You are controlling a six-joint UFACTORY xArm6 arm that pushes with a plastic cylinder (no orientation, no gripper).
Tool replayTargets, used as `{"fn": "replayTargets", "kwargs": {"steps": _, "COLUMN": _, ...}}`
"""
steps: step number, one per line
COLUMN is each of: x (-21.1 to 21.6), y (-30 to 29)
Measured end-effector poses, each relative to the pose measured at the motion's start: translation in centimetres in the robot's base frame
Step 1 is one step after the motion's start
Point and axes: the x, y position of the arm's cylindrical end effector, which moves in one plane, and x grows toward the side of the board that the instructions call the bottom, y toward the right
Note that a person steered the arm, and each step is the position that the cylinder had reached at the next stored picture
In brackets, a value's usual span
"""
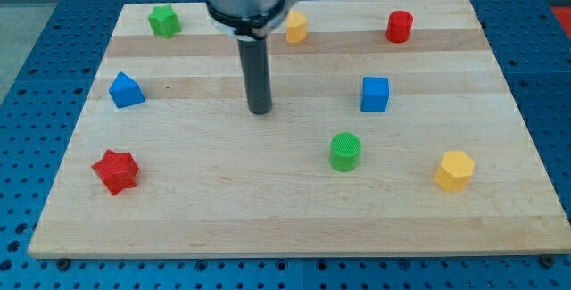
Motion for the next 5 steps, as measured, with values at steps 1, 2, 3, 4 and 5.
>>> {"fn": "replayTargets", "kwargs": {"steps": 1, "x": 1.8, "y": 1.0}}
{"fn": "replayTargets", "kwargs": {"steps": 2, "x": 3.3, "y": 5.6}}
{"fn": "replayTargets", "kwargs": {"steps": 3, "x": 5.0, "y": 7.6}}
{"fn": "replayTargets", "kwargs": {"steps": 4, "x": 5.5, "y": 5.4}}
{"fn": "replayTargets", "kwargs": {"steps": 5, "x": 8.1, "y": 9.7}}
